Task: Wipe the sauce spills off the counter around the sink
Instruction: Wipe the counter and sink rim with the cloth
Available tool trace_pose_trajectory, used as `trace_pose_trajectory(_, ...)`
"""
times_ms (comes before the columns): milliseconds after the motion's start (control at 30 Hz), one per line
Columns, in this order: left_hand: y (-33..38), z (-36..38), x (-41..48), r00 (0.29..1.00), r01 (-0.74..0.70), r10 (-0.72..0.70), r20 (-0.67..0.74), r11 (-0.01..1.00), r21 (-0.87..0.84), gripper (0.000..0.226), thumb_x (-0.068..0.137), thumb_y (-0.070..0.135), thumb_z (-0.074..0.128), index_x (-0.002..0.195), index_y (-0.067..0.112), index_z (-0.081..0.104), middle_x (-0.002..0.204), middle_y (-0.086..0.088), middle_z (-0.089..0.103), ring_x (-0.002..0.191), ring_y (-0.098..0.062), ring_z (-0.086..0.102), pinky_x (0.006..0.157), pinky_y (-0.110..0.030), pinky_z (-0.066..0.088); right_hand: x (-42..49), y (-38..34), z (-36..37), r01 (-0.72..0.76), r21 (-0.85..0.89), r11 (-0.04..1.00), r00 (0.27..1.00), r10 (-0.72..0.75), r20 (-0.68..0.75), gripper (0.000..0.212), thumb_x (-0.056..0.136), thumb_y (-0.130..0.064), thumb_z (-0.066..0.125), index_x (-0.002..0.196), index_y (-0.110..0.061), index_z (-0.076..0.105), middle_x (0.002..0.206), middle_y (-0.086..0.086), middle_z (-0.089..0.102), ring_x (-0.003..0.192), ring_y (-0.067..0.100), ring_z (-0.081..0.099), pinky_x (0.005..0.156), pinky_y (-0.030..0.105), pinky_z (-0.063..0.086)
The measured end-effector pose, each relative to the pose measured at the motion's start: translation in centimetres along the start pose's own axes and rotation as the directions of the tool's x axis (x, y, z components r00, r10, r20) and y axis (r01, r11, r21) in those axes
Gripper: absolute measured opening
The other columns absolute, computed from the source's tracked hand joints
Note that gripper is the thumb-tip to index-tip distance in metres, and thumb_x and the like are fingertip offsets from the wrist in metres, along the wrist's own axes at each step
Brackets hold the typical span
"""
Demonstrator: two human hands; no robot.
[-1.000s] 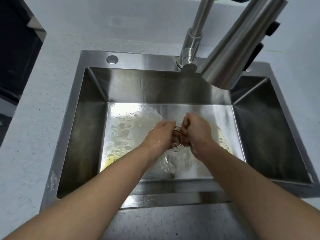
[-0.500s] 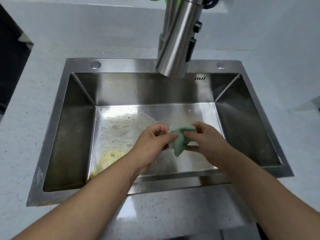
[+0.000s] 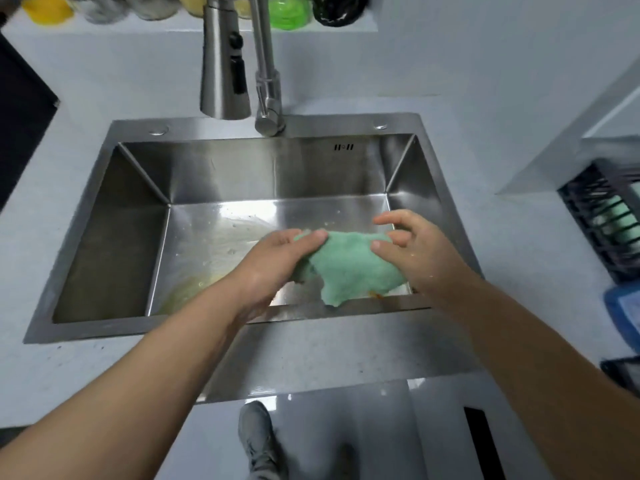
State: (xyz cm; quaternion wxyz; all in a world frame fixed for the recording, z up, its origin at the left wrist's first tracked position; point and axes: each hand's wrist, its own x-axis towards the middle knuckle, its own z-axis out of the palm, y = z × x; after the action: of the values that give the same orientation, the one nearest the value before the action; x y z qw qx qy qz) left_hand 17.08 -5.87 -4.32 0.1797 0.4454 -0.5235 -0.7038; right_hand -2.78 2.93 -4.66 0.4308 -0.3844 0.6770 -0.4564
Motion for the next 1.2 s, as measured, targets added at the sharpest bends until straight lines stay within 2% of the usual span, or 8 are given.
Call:
trace_pose_trajectory(267, -0.5, 3.0, -1.0, 0.99, 0.117, -0.135, -0.047, 0.954, -0.276, 0.029, 0.081, 0.023, 0.08, 0.095, 0.013, 0.056, 0.08, -0.007, 0.066, 0.062, -0.017, 0.066, 0.068, -0.039, 0.057, -2.9, 0.3, -3.6, -0.107, 0.351, 0.93, 0.992, 0.125, -0.029, 0.023, 0.095, 0.0, 0.057, 0.098, -0.014, 0.075, 0.087, 0.007, 0.077, 0.084, 0.025, 0.071, 0.077, 0.036, 0.06)
trace_pose_trajectory(367, -1.0, 3.1, -1.3, 0.968, 0.248, -0.225, 0.11, 0.92, -0.302, 0.028, 0.078, 0.015, 0.078, 0.104, 0.007, 0.069, 0.089, -0.013, 0.073, 0.071, -0.02, 0.071, 0.067, -0.038, 0.063, -4.0, 0.6, -3.8, -0.06, 0.339, 0.939, 0.986, 0.108, -0.126, 0.02, 0.088, -0.006, 0.063, 0.092, -0.017, 0.08, 0.1, 0.011, 0.077, 0.104, 0.032, 0.07, 0.094, 0.044, 0.055)
trace_pose_trajectory(533, -1.9, 3.7, -1.5, 0.924, 0.378, -0.338, 0.181, 0.88, -0.287, 0.007, 0.079, 0.002, 0.068, 0.086, 0.003, 0.071, 0.078, -0.015, 0.07, 0.059, -0.016, 0.069, 0.05, -0.024, 0.058, -6.2, 0.1, -4.7, 0.019, 0.356, 0.934, 0.963, 0.078, -0.256, 0.028, 0.092, 0.002, 0.06, 0.094, -0.019, 0.079, 0.097, 0.011, 0.077, 0.093, 0.025, 0.073, 0.08, 0.039, 0.059)
trace_pose_trajectory(700, -1.7, 5.9, -2.4, 0.845, 0.533, -0.455, 0.281, 0.761, -0.37, 0.042, 0.07, 0.008, 0.073, 0.111, 0.006, 0.061, 0.084, -0.012, 0.075, 0.065, -0.019, 0.073, 0.066, -0.031, 0.063, -9.1, -0.1, -6.2, 0.052, 0.17, 0.984, 0.933, 0.013, -0.359, 0.031, 0.091, 0.004, 0.06, 0.092, -0.022, 0.076, 0.077, -0.004, 0.075, 0.077, 0.013, 0.071, 0.071, 0.026, 0.059)
trace_pose_trajectory(833, -1.1, 10.2, -4.1, 0.852, 0.491, -0.407, 0.329, 0.84, -0.231, 0.087, 0.063, 0.001, 0.076, 0.14, 0.019, 0.04, 0.094, -0.009, 0.077, 0.071, -0.023, 0.072, 0.07, -0.038, 0.063, -11.5, -0.8, -9.4, 0.019, -0.081, 0.997, 0.866, -0.057, -0.497, 0.035, 0.092, 0.003, 0.057, 0.091, -0.028, 0.074, 0.074, -0.014, 0.07, 0.059, -0.001, 0.058, 0.052, 0.008, 0.047)
trace_pose_trajectory(967, -0.9, 14.9, -4.0, 0.829, 0.477, -0.408, 0.382, 0.873, -0.103, 0.08, 0.075, 0.0, 0.079, 0.14, 0.023, 0.037, 0.101, -0.02, 0.076, 0.08, -0.032, 0.072, 0.083, -0.044, 0.061, -9.5, -1.0, -12.3, -0.002, -0.384, 0.923, 0.86, -0.195, -0.471, 0.035, 0.09, 0.0, 0.051, 0.102, -0.028, 0.068, 0.095, -0.017, 0.063, 0.084, -0.008, 0.059, 0.071, 0.003, 0.044)
trace_pose_trajectory(1100, -2.6, 15.6, -3.0, 0.909, 0.17, -0.335, 0.247, 0.84, 0.515, 0.048, 0.083, 0.036, 0.078, 0.121, 0.021, 0.054, 0.078, -0.011, 0.074, 0.058, -0.021, 0.067, 0.067, -0.04, 0.059, -6.3, 4.6, -11.3, -0.202, -0.846, 0.493, 0.957, -0.083, -0.277, 0.048, 0.092, -0.031, 0.049, 0.139, -0.026, 0.053, 0.146, 0.017, 0.04, 0.138, 0.037, 0.032, 0.115, 0.05, 0.031)
trace_pose_trajectory(1200, -3.5, 14.0, -2.4, 0.998, -0.046, -0.007, 0.068, 0.672, 0.739, 0.022, 0.088, 0.046, 0.062, 0.091, 0.024, 0.063, 0.074, 0.002, 0.073, 0.07, -0.02, 0.069, 0.071, -0.035, 0.056, -7.9, 9.1, -7.2, -0.196, -0.887, 0.419, 0.969, -0.06, -0.242, 0.064, 0.099, -0.046, 0.026, 0.153, -0.013, 0.034, 0.164, 0.021, 0.018, 0.152, 0.038, 0.009, 0.124, 0.054, 0.012)
